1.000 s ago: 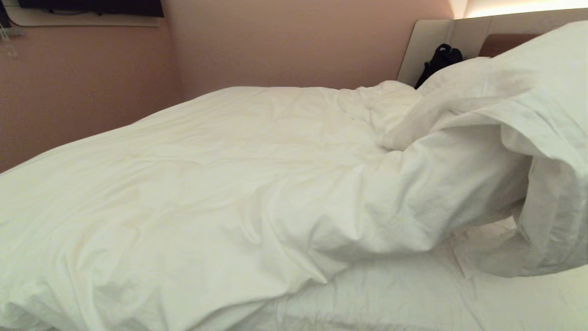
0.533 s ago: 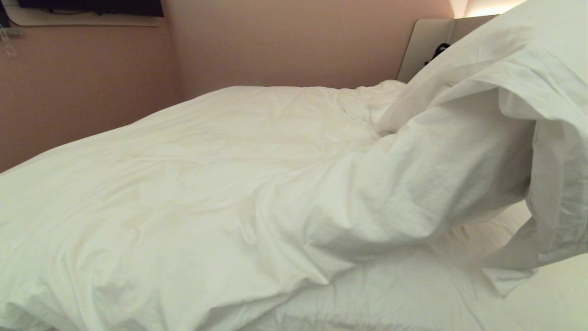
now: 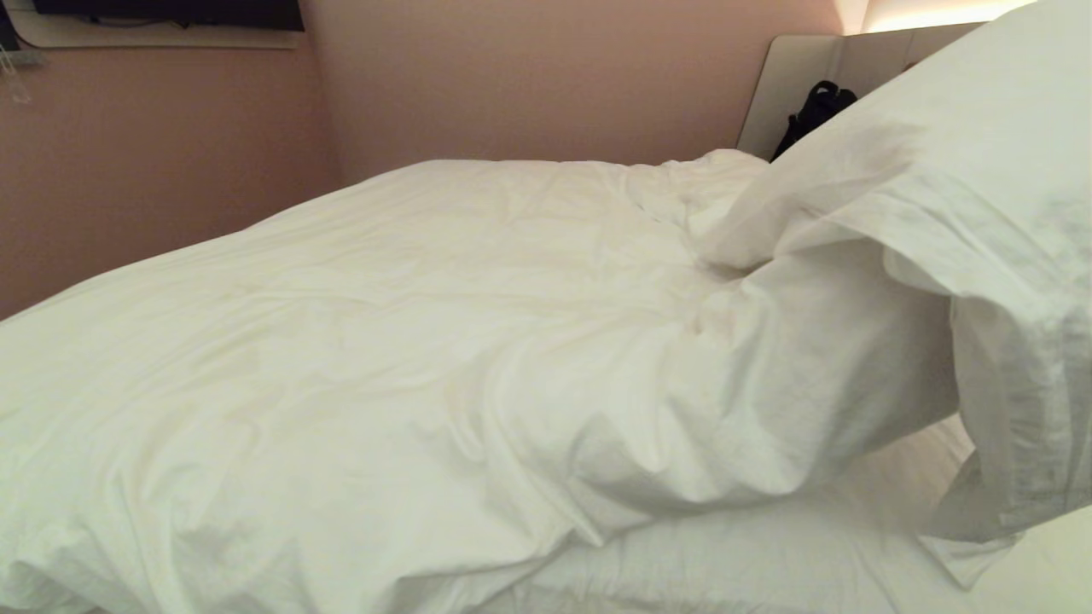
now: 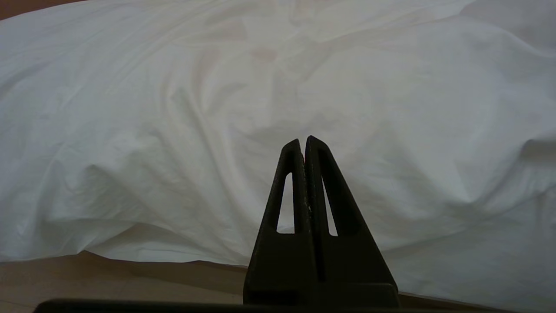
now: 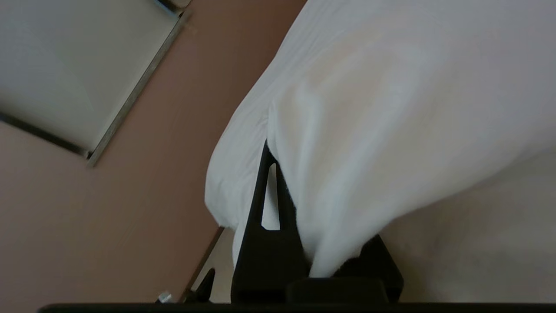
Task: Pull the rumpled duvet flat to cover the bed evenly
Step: Flatten the corners of the folded blanket
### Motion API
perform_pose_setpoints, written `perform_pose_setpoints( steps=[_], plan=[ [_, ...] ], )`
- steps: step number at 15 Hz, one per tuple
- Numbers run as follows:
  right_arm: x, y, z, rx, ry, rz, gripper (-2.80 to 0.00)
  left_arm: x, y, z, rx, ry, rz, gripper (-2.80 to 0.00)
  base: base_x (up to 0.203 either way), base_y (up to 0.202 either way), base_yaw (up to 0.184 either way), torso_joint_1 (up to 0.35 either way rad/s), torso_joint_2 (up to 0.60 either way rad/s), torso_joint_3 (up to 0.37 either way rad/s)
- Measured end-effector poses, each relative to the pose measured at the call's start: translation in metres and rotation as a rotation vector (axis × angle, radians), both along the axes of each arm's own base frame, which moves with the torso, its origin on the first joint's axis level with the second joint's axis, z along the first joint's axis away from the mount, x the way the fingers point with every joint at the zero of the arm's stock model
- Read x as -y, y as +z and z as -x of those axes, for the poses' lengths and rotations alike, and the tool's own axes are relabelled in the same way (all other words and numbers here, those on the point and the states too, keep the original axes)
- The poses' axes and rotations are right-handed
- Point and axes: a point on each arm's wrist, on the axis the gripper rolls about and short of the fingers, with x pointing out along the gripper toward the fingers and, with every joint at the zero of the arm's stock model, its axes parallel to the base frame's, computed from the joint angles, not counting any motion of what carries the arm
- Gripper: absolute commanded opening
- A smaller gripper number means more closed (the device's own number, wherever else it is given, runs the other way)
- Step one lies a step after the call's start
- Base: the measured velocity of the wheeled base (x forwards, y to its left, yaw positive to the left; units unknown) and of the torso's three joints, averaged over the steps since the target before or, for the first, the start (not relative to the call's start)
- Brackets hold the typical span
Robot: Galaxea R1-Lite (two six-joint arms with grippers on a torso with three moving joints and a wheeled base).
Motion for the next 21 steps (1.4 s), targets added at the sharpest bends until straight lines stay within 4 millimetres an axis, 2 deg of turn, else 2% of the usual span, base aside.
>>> perform_pose_setpoints(
  steps=[5,9,15,21],
  plan=[
    [-0.020,-0.023,-0.030,-0.038,0.136,-0.001,-2.80,0.000,0.000,0.000,0.000,0.000,0.000,-2.80,0.000,0.000,0.000,0.000,0.00,0.000],
    [-0.036,-0.039,-0.071,-0.046,0.169,0.003,-2.80,0.000,0.000,0.000,0.000,0.000,0.000,-2.80,0.000,0.000,0.000,0.000,0.00,0.000],
    [-0.066,-0.074,-0.153,-0.045,0.094,0.040,-2.80,0.000,0.000,0.000,0.000,0.000,0.000,-2.80,0.000,0.000,0.000,0.000,0.00,0.000],
    [-0.094,-0.081,-0.208,0.043,-0.047,0.102,-2.80,0.000,0.000,0.000,0.000,0.000,0.000,-2.80,0.000,0.000,0.000,0.000,0.00,0.000]
  ],
)
